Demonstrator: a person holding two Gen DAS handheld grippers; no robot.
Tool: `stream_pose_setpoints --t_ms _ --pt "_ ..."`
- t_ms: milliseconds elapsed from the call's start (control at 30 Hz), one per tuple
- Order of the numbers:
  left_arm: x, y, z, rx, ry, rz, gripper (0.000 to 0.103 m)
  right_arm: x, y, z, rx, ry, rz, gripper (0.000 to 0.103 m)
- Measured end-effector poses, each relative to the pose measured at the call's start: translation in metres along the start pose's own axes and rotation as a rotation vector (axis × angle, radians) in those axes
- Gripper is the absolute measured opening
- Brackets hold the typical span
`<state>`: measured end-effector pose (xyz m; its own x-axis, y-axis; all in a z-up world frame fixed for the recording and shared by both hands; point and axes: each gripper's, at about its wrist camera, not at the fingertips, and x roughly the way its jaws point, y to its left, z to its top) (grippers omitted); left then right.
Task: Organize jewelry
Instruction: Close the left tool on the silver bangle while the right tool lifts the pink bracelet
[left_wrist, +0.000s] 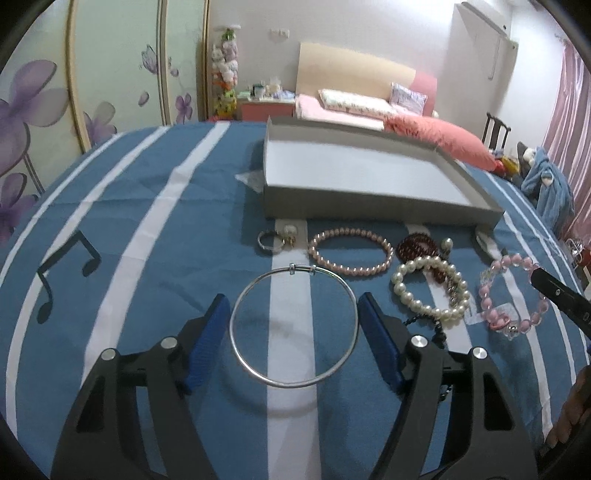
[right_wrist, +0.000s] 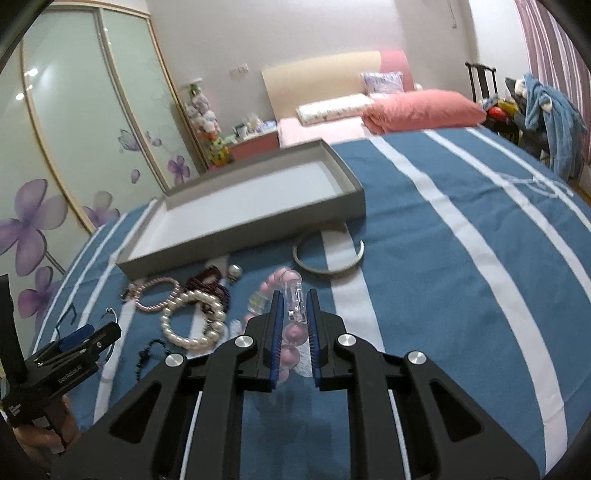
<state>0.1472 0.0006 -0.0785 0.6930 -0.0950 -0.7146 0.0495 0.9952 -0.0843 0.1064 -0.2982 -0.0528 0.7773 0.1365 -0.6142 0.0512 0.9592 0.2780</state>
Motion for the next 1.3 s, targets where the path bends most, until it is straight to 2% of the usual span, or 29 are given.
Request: stream_pose_setpoints --t_ms 433,500,733,800,900,1000,1100,1167,1200,1233,1300 --pt "-0.06 -0.016 -0.003 0.053 -0.296 0.073 0.07 -0.033 0.021 0.005 -0.075 -0.169 0.021 0.013" --pt "-0.066 -0.019 -0.004 0.062 -0.322 0.077 0.07 -0.035 0.024 0.006 -0.089 -0.178 0.023 0.012" --pt "-0.07 -0.022 -0.001 0.059 -0.339 0.073 0.07 -0.034 0.026 0.006 -0.098 -0.175 0.038 0.012" --pt "-0.072 -0.023 0.0 0.059 -0.349 0.075 0.07 -0.038 0.027 0.008 -0.101 -0.2 0.052 0.001" --pt "-0.075 -0.025 0.0 0.066 -0.362 0.073 0.07 -0.043 0.031 0.013 -0.118 -0.231 0.049 0.001" --pt "-0.072 -0.026 0.0 0.067 -0.35 0.069 0.07 -0.033 0.03 0.013 -0.127 -0.186 0.042 0.001" --pt "-0.07 -0.026 -0.002 0.066 -0.341 0.064 0.07 -0.024 0.011 0.01 -0.06 -0.098 0.078 0.001" --pt "-0.069 -0.024 -0.002 0.064 -0.336 0.064 0.07 -0.022 -0.003 0.007 -0.034 -0.067 0.056 0.005" --pt "-0.069 -0.024 -0.002 0.062 -0.337 0.066 0.07 -0.021 -0.006 0.006 -0.036 -0.054 0.042 0.012" --pt "-0.07 -0.022 -0.002 0.058 -0.34 0.068 0.07 -0.021 -0.012 0.005 -0.033 -0.044 0.027 0.026" --pt "-0.071 -0.019 -0.002 0.05 -0.344 0.071 0.07 -0.02 -0.027 0.002 -0.014 -0.016 -0.003 0.045"
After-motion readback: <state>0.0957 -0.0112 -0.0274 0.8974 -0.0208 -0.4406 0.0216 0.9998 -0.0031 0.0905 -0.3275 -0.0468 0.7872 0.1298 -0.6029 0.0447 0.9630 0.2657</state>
